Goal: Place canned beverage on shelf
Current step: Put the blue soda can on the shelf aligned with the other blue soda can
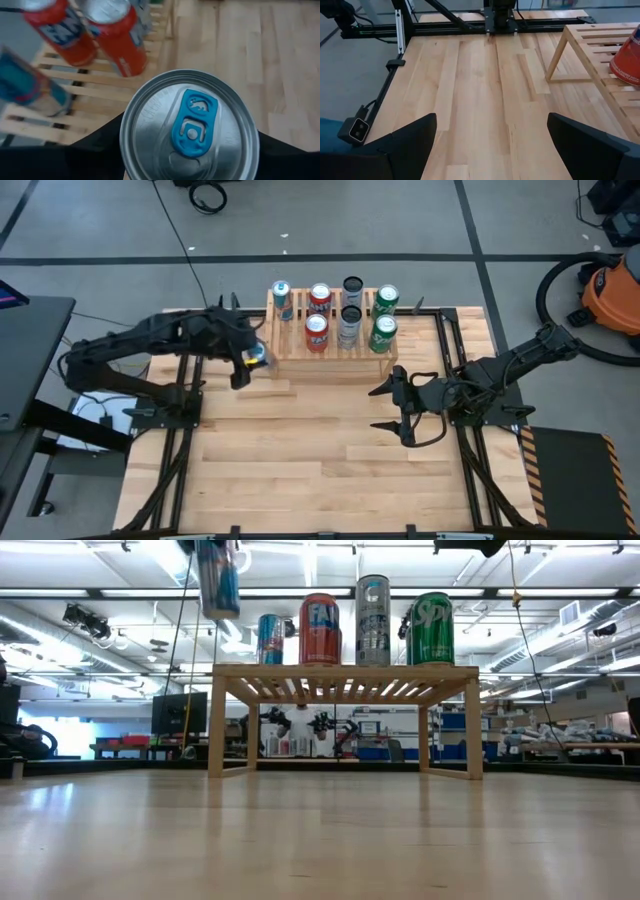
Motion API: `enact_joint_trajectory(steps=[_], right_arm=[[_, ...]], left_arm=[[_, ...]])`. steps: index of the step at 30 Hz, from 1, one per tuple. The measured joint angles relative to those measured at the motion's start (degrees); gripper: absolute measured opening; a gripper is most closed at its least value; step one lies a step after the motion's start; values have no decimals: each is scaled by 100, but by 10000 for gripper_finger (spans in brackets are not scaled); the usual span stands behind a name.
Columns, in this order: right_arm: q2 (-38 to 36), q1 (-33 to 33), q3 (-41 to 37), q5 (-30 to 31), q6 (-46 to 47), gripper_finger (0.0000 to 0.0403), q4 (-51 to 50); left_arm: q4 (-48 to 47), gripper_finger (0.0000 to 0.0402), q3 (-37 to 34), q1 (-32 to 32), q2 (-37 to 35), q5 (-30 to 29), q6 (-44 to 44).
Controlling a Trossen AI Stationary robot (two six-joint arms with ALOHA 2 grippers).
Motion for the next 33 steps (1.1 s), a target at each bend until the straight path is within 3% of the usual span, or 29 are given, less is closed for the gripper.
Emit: enact_joint_trajectory(steps=[3, 7, 17, 24, 33], right_arm=[[-2, 0, 0, 0, -31, 390, 1], [0, 0, 0, 0, -31, 390, 0], [0, 0, 0, -2, -29, 390, 0], [-1, 0, 0, -2, -13, 390, -7], [-2, 0, 0, -2, -28, 390, -15]], left_arm=[[483, 247, -516, 334, -54, 390, 217], [921, 247, -639, 969, 131, 1094, 394], [759, 247, 26, 2293, 987, 2498, 438], [281, 247, 496, 2482, 1684, 2563, 664], [437, 247, 556, 2514, 1874, 2571, 828]])
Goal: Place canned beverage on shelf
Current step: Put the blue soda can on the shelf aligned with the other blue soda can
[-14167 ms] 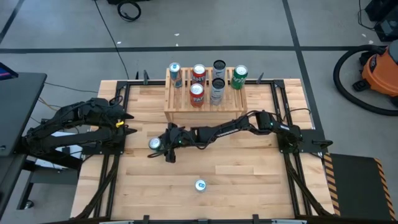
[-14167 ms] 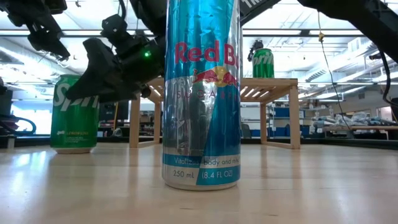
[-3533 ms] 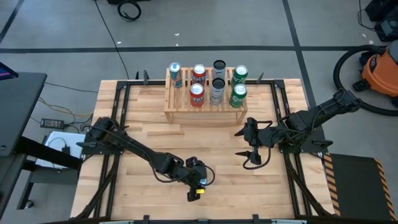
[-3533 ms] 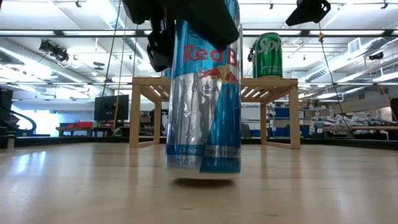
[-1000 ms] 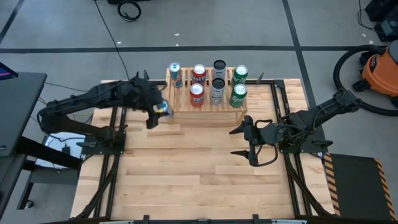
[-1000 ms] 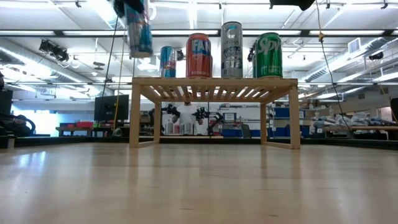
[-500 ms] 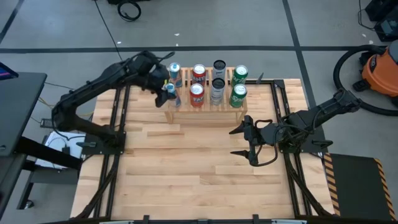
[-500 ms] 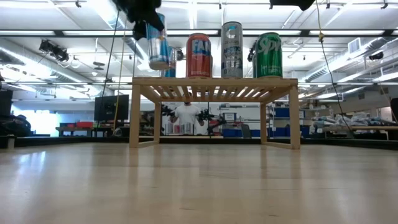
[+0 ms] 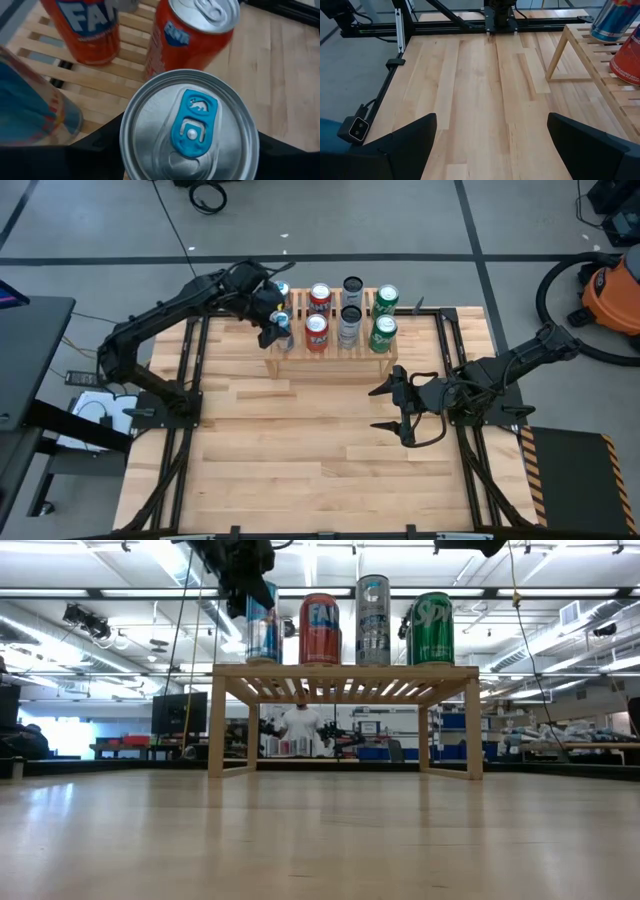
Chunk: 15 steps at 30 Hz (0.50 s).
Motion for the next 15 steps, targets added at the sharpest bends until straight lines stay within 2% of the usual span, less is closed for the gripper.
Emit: enact_joint_trajectory(steps=[6, 10, 15], right_arm=[[1, 0, 0, -1, 0, 390, -28], [0, 0, 0, -2, 0, 390, -31], [2, 0, 0, -2, 0, 390, -31]], left_arm=[[65, 250, 0, -1, 0, -52, 44], [-22, 265, 0, -4, 0, -357, 63], [-34, 280, 0, 0, 0, -411, 61]])
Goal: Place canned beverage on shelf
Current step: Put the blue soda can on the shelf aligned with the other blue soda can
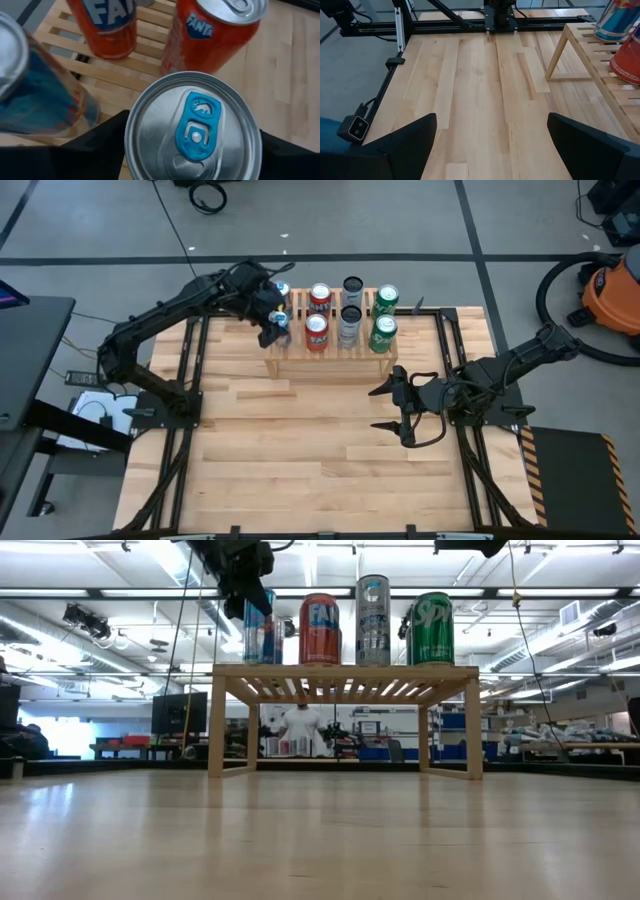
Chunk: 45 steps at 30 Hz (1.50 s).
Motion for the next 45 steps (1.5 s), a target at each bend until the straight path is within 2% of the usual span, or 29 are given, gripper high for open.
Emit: enact_joint_trajectory(steps=[15, 35, 45], right_arm=[[-1, 0, 0, -1, 0, 390, -2], [-1, 1, 0, -10, -46, 390, -3], [-1, 1, 0, -48, -46, 390, -12]], left_arm=[[163, 284, 0, -2, -4, -163, -9], [213, 284, 2, -2, -4, -63, -11], [-122, 284, 848, -48, -9, -210, 39]])
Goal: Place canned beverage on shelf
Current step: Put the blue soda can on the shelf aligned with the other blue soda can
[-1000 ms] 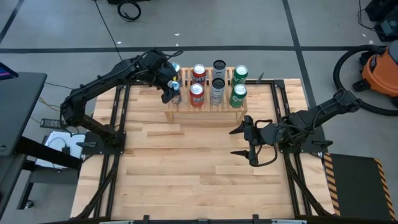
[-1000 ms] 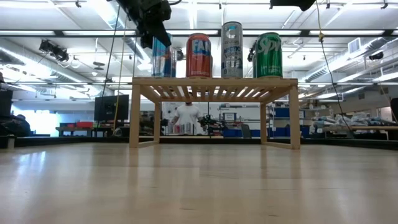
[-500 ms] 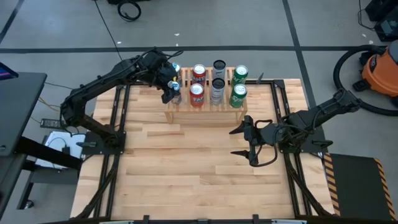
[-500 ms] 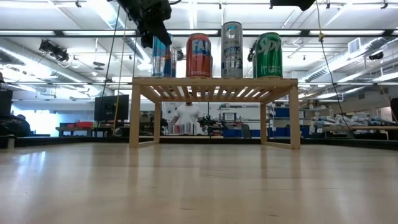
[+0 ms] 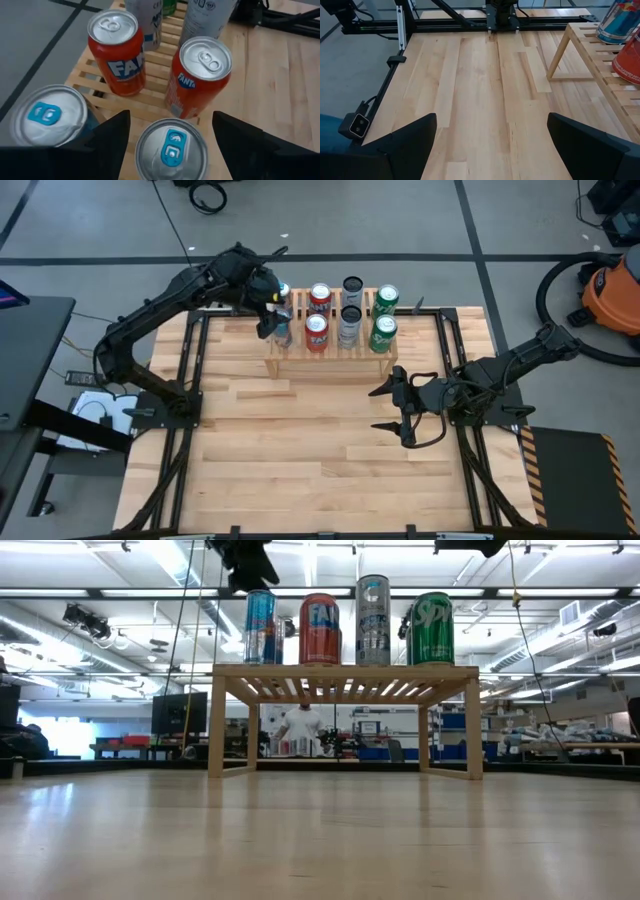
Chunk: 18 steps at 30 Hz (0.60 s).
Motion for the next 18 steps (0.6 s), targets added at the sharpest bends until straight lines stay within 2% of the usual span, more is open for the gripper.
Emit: enact_joint_trajectory(steps=[8, 11, 14, 18], right_arm=[[1, 2, 0, -2, 2, 390, -19], [1, 2, 0, -2, 42, 390, -21], [1, 2, 0, -4, 59, 390, -30], [1, 2, 0, -4, 54, 390, -32]], left_arm=[[-470, 284, 525, -30, -16, -58, -339], [-1006, 284, 534, -134, -120, -83, -235], [-1477, 284, 534, -270, -254, -344, -285], [-1480, 284, 347, -485, -543, -562, -641]])
